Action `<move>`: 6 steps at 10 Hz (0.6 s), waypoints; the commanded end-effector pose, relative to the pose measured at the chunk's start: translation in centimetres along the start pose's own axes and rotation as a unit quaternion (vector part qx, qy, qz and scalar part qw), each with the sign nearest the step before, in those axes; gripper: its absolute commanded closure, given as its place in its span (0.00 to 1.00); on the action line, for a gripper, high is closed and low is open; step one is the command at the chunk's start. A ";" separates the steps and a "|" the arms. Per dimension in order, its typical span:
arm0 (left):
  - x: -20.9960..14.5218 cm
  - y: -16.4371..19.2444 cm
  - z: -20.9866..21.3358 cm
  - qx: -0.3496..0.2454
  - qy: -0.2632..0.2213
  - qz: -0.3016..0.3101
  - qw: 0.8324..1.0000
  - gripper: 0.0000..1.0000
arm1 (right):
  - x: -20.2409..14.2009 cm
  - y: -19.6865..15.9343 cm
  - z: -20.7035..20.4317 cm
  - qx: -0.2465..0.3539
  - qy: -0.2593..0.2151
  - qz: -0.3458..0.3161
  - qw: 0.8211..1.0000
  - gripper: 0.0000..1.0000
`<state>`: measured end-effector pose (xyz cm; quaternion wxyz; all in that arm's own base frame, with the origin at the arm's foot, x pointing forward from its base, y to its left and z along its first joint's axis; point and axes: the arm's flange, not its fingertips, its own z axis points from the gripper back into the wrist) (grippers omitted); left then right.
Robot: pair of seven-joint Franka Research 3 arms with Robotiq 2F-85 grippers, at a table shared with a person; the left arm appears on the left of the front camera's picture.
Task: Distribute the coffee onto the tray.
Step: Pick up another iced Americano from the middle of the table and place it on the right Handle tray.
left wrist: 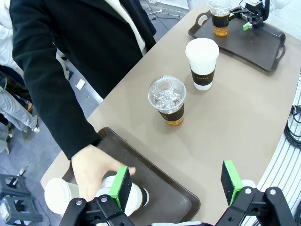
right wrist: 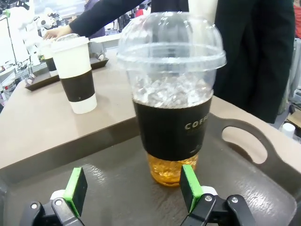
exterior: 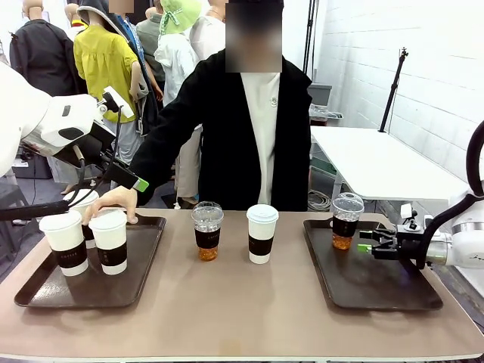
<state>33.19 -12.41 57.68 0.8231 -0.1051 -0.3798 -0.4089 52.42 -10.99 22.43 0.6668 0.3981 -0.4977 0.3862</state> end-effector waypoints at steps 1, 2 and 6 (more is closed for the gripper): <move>0.0 0.0 -0.1 -0.001 0.000 0.001 1.000 0.00 | -0.2 1.5 -0.4 0.017 0.005 0.008 1.000 0.00; 0.0 0.0 -0.1 -0.001 0.000 0.001 1.000 0.00 | -0.3 2.2 -0.9 0.023 0.010 0.013 1.000 0.00; 0.0 0.0 -0.1 -0.001 0.000 0.001 1.000 0.00 | 0.1 4.8 -3.5 0.061 0.024 0.033 0.997 0.00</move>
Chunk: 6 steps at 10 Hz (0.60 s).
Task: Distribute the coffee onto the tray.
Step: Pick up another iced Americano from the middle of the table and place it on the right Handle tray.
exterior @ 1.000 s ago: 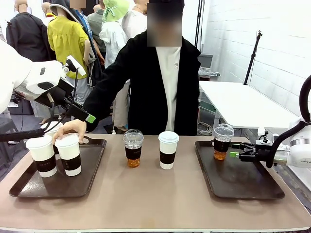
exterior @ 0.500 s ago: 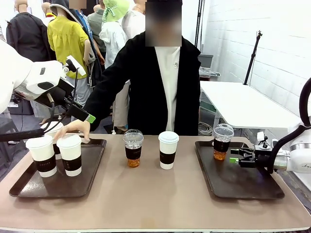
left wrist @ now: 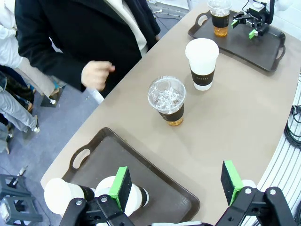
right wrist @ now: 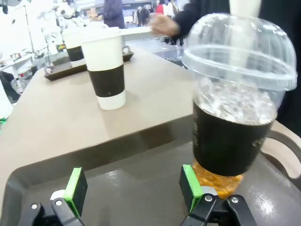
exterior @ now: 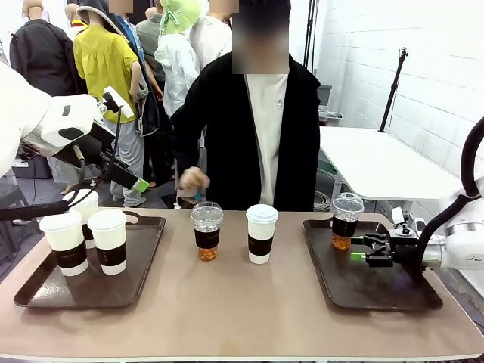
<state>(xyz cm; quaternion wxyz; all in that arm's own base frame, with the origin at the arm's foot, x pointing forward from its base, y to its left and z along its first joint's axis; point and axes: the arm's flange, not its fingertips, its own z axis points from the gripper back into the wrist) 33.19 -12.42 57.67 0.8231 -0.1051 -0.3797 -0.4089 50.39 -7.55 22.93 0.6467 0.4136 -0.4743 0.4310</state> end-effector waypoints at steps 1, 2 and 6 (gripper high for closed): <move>0.0 0.1 -0.1 -0.001 0.000 0.001 1.000 0.00 | -0.1 2.0 -2.4 0.024 0.013 0.014 1.000 0.00; 0.0 0.1 -0.1 -0.001 0.000 0.001 1.000 0.00 | 0.1 2.4 -3.4 0.030 0.012 0.018 0.999 0.00; 0.0 0.1 -0.1 -0.001 0.000 0.001 1.000 0.00 | 0.7 4.1 -7.9 0.056 0.018 0.027 0.998 0.00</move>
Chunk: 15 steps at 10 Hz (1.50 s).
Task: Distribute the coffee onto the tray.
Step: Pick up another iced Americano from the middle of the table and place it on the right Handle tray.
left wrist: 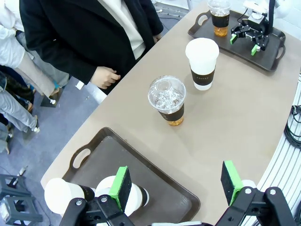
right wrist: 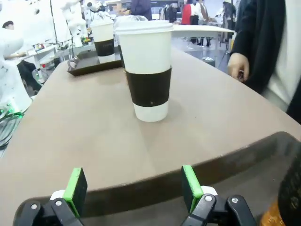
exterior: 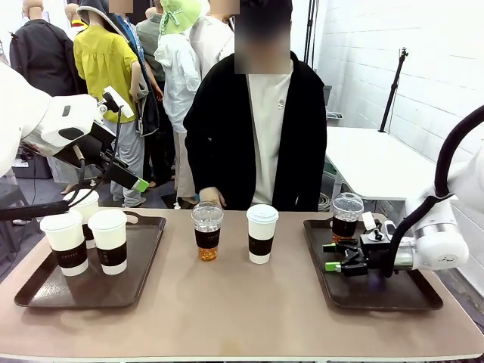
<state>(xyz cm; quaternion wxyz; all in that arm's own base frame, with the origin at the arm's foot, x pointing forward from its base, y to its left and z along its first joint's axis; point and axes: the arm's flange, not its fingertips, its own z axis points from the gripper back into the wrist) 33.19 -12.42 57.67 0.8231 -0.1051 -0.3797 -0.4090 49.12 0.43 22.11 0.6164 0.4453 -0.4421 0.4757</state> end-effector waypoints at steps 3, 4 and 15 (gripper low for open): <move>0.0 0.1 -0.1 -0.001 0.000 0.001 1.000 0.00 | 1.4 0.5 -2.1 0.001 0.029 0.010 1.000 0.00; 0.0 0.1 -0.1 -0.001 0.000 0.001 1.000 0.00 | 1.8 0.5 -2.3 0.002 0.027 0.011 1.000 0.00; 0.0 0.1 -0.1 -0.001 0.000 0.001 1.000 0.00 | 4.4 1.0 -4.6 0.003 -0.034 0.020 0.999 0.00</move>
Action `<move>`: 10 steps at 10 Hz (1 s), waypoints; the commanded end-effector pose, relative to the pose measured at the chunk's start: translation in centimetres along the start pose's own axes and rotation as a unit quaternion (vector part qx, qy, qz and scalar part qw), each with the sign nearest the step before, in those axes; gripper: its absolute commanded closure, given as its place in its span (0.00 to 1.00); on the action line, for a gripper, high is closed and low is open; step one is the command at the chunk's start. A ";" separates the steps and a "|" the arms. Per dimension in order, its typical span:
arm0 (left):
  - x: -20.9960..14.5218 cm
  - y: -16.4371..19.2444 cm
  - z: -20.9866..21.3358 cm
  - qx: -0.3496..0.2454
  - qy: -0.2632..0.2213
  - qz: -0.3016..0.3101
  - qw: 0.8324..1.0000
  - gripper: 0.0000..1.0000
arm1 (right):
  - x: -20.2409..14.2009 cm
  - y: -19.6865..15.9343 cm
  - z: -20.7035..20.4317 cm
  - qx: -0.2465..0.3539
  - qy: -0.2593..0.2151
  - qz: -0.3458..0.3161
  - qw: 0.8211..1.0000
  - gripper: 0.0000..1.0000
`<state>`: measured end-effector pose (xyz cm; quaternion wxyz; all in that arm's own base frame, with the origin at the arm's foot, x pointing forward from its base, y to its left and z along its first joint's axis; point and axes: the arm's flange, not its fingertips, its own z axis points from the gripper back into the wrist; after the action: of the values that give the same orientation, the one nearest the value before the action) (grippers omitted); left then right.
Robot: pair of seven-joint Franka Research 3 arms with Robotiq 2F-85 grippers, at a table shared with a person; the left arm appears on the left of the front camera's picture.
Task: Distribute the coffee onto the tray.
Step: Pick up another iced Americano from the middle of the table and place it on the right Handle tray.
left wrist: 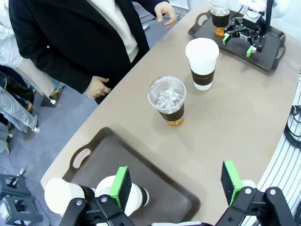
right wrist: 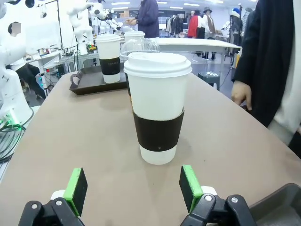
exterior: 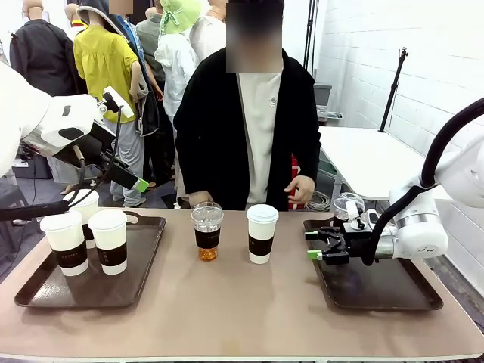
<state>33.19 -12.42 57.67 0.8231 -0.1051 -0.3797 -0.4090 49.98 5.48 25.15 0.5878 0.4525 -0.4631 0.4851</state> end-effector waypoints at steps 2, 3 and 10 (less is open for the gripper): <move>0.0 0.1 -0.1 -0.001 0.000 0.001 1.000 0.00 | -0.1 0.1 0.0 0.003 0.002 0.000 1.000 0.00; 0.0 0.1 -0.1 -0.001 0.000 0.001 1.000 0.00 | -0.1 0.1 0.0 0.003 0.002 0.000 1.000 0.00; 0.0 0.1 -0.1 -0.001 0.000 0.001 1.000 0.00 | -0.1 0.1 0.0 0.003 0.002 0.000 1.000 0.00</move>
<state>33.19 -12.42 57.67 0.8231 -0.1051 -0.3797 -0.4090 49.98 5.42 25.09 0.5882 0.4523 -0.4629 0.4849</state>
